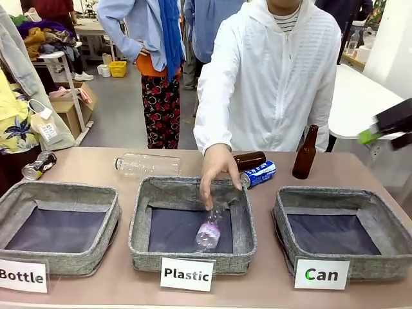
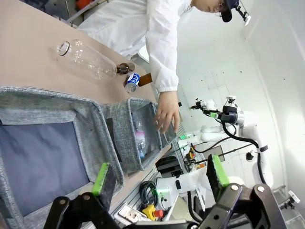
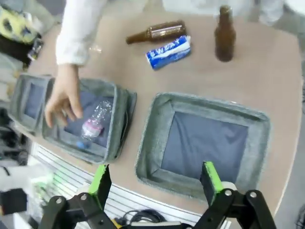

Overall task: Sort the can waste into the basket.
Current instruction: Pick up the can waste from the table and place it in the right Fabric basket.

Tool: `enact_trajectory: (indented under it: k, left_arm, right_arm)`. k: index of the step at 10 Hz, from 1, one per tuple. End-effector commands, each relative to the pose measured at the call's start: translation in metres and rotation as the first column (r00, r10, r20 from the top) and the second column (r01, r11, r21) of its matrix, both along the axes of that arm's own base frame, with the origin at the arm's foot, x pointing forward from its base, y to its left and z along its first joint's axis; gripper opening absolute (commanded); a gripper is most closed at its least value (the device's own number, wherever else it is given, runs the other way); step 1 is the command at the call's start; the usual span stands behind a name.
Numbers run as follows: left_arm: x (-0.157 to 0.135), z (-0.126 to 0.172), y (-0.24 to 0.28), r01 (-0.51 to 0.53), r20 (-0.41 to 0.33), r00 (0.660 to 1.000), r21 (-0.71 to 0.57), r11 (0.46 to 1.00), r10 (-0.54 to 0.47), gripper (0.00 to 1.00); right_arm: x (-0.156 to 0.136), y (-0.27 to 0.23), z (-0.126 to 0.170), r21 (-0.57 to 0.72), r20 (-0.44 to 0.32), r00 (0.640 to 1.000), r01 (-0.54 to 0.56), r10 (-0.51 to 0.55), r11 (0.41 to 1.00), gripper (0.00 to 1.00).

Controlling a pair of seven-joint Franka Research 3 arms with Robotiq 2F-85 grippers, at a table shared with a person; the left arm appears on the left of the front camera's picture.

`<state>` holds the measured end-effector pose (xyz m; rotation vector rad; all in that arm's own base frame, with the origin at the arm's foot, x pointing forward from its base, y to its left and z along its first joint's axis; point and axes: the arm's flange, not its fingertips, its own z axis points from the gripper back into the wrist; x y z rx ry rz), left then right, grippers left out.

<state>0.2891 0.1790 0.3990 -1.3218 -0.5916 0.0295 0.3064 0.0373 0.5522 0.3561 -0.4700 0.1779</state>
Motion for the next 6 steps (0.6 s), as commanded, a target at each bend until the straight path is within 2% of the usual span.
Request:
enact_trajectory:
  k: [1, 3, 4, 5, 6]
  left_arm:
    - [0.0, 0.001, 0.0, -0.001, 0.031, 1.0, -0.012, 1.0, 0.002, 1.0]
    - [0.0, 0.001, 0.0, -0.001, 0.031, 1.0, -0.012, 1.0, 0.002, 1.0]
    - [0.0, 0.001, 0.0, -0.001, 0.031, 1.0, -0.012, 1.0, 0.002, 1.0]
    - [0.0, 0.001, 0.0, -0.001, 0.031, 1.0, -0.012, 1.0, 0.002, 1.0]
    - [0.0, 0.001, 0.0, -0.001, 0.031, 1.0, -0.012, 1.0, 0.002, 1.0]
  right_arm:
    - [0.024, 0.027, -0.026, -0.078, -0.043, 0.999, -0.036, 0.033, 0.996, 1.0]
    - [0.024, 0.039, -0.035, -0.107, -0.006, 0.999, -0.033, 0.032, 0.994, 1.0]
    - [-0.001, 0.026, -0.027, -0.111, 0.066, 0.998, 0.03, -0.023, 0.993, 1.0]
    - [0.026, 0.048, -0.039, -0.111, -0.052, 0.997, -0.067, 0.062, 0.992, 1.0]
    - [0.026, 0.043, -0.031, -0.119, -0.016, 0.999, -0.043, 0.041, 0.992, 1.0]
